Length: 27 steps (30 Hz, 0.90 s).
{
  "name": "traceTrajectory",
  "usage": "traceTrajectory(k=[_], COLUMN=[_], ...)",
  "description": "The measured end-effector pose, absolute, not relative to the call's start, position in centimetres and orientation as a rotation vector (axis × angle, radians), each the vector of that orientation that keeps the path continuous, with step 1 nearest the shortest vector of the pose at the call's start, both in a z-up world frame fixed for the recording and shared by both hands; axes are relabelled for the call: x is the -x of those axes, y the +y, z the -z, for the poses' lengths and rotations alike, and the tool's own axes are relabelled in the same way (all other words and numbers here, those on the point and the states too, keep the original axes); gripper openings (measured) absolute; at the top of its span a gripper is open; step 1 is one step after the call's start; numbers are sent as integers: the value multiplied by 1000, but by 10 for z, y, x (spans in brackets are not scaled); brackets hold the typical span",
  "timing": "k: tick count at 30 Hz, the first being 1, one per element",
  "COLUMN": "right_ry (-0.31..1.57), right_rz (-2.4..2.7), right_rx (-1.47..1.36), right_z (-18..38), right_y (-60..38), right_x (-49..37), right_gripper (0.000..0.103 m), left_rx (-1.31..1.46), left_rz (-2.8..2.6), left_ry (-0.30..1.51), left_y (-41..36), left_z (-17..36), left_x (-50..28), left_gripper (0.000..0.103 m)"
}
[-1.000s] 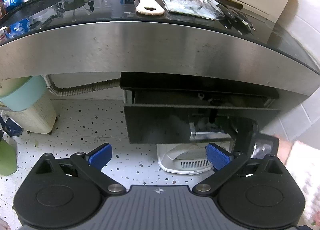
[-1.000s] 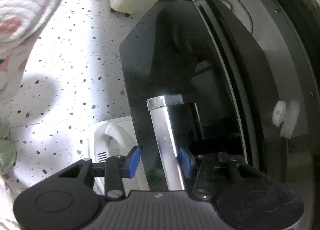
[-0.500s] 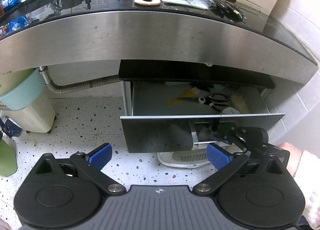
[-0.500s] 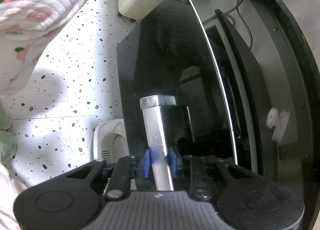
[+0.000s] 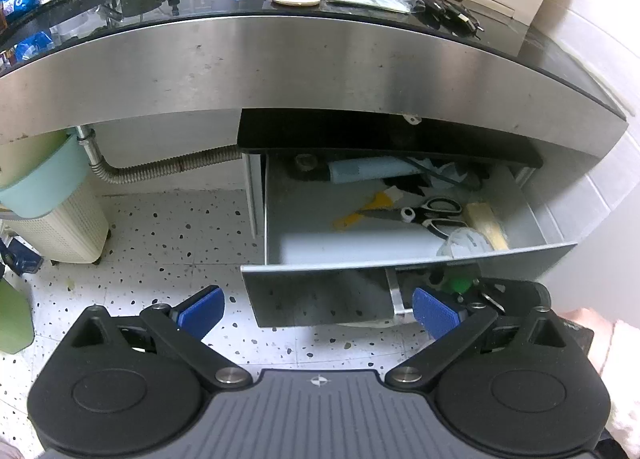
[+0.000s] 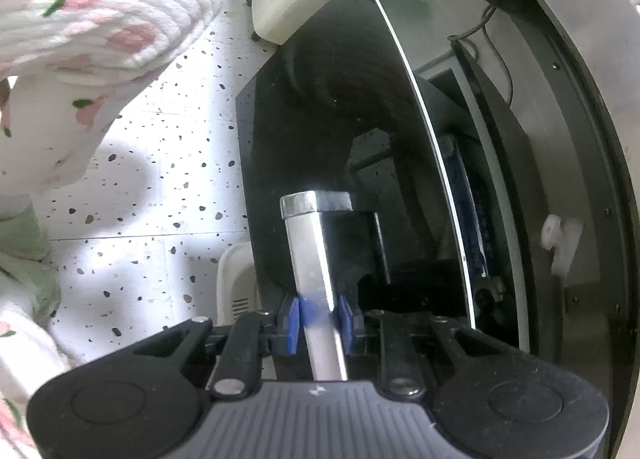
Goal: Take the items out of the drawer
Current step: 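Pull the drawer open with the right gripper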
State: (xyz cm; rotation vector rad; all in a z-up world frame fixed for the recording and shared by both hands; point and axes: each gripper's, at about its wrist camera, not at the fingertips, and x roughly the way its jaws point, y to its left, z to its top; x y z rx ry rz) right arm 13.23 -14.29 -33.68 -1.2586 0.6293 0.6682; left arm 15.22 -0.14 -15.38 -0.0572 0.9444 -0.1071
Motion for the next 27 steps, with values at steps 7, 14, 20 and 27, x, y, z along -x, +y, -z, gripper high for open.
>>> traceTrajectory(k=[7,14,20,27], right_ry=[644,649,657,680], right_rz=[-698,-718,-728,-744], right_rx=[1257,1243,1237,1205], right_z=[334,332,330,327], right_y=[-144,-144,-145,-145], right_x=[-114,-96,-83,-73], right_gripper=[21,21,21,21], left_rx=[61,60,62,56], left_rz=[106,108,100,99], left_ry=[937,933,940,946], left_y=[2,4,6,7], left_z=[152,151,154,157], left_x=[-149,-147,-149,-151], left_gripper=[102,102,102,102])
